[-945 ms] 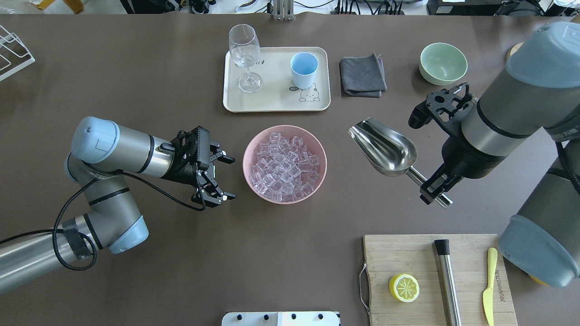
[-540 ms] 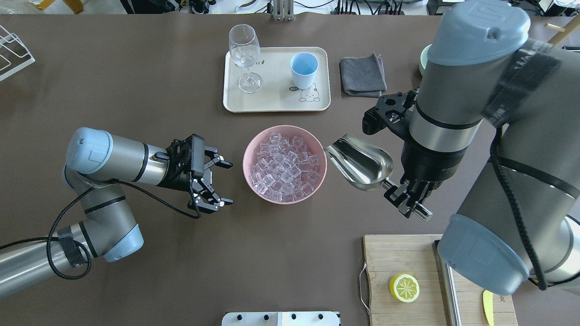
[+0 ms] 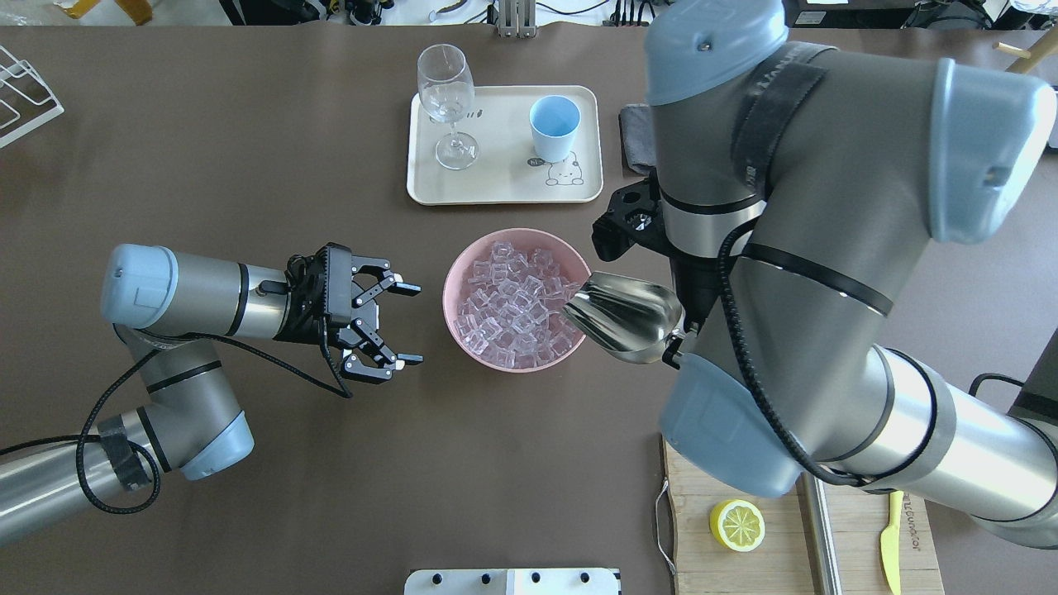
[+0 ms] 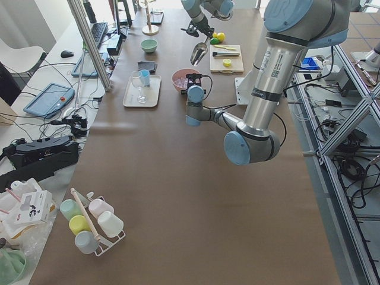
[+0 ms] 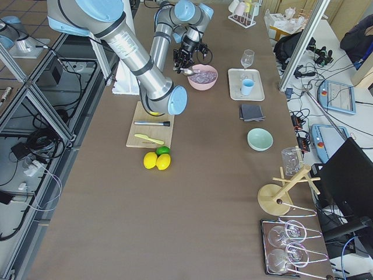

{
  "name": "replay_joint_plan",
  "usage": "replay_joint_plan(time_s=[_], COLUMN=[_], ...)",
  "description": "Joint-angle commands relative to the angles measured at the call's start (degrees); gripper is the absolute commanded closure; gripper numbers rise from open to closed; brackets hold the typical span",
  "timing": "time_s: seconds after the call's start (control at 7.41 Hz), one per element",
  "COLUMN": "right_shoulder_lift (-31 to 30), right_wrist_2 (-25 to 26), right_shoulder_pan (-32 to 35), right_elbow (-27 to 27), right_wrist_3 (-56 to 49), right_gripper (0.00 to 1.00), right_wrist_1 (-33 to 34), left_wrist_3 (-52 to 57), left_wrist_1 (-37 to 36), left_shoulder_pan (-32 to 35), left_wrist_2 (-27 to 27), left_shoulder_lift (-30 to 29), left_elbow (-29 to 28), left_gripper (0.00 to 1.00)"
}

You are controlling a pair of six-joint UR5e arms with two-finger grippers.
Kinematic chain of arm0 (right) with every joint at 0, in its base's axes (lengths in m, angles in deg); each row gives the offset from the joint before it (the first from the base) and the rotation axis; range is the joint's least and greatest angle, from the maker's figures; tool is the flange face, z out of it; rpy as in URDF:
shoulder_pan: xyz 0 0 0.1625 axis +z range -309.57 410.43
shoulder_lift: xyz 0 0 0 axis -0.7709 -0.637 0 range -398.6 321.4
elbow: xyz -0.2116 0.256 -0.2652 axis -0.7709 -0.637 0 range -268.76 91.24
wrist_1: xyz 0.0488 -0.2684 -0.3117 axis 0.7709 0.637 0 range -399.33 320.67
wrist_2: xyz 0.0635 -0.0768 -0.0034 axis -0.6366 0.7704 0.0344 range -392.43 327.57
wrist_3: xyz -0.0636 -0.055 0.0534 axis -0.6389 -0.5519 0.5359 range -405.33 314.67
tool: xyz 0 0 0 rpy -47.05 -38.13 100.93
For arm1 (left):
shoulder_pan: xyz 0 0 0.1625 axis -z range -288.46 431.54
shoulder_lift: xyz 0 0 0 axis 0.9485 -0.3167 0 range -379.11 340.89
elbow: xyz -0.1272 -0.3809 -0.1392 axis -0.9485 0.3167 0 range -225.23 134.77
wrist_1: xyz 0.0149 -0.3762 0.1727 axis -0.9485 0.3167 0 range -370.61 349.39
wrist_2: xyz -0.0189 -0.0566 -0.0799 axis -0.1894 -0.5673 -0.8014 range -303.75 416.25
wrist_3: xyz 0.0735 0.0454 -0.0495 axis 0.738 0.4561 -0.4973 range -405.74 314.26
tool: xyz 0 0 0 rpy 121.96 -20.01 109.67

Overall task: Put ice in cup with scoop
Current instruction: 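Dip the scoop into the ice cubes with the right gripper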

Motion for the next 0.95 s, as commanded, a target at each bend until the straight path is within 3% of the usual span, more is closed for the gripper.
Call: replay_joint_plan(time_s=[0.0, 0.81], right_shoulder_lift=[5.9, 12.1], right_wrist_2=[5.3, 8.4], right_shoulder_pan=[-0.4, -0.4], right_elbow=[-9.3, -21.9], right_wrist_3=[-11.8, -13.3], right_gripper=[1.00, 1.00], right_wrist_1=[5.8, 5.3], left_wrist_3=[0.1, -0.2], left_wrist_1=[3.0, 3.1], left_shoulder_pan=[-0.3, -0.4], left_wrist_2=[0.2, 1.1], left_shoulder_lift=[0.7, 0.2], left_elbow=[-1.7, -4.3], left_gripper=[0.02, 0.02])
